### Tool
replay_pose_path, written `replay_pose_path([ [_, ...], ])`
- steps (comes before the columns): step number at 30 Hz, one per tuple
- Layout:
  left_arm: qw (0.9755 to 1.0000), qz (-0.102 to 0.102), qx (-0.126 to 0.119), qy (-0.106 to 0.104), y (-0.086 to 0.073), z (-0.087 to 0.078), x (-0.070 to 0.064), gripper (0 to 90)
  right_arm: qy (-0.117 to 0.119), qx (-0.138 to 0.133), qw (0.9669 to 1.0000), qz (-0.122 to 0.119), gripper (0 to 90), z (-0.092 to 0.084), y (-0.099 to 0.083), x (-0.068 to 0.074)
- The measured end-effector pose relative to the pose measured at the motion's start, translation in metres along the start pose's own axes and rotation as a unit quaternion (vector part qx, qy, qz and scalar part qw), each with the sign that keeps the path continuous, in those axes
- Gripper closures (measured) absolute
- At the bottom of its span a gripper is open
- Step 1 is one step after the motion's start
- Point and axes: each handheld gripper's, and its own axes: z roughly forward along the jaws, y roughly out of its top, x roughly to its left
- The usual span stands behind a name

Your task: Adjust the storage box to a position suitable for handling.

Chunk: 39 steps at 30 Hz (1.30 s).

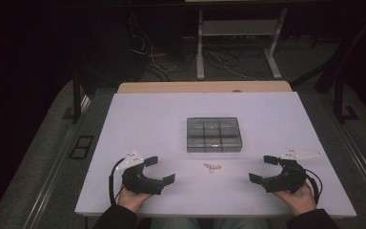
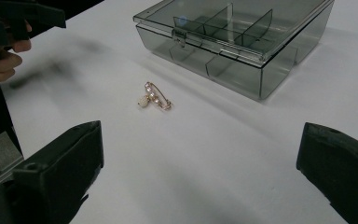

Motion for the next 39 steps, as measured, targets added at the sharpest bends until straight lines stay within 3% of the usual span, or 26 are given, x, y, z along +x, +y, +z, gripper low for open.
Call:
replay_pose_path([
  [9,0.9999,-0.008,-0.008,0.005,-0.001,-0.002,0.002,0.0,0.004,0.008,1.0,0.0,0.4,0.001,0.0,0.0],
  [13,0.9998,0.007,-0.01,0.013,0.0,-0.004,0.002,0.0,0.004,0.011,0.9999,0.003,0.4,0.001,0.0,0.001],
  [23,0.9997,0.005,-0.019,0.017,0.0,-0.007,0.003,0.0,0.005,0.019,0.9998,0.006,0.4,0.002,0.005,0.003],
  [39,0.9997,0.004,-0.016,0.017,0.0,-0.006,0.003,0.0,0.005,0.037,0.9992,-0.012,0.4,0.006,0.023,0.001],
])
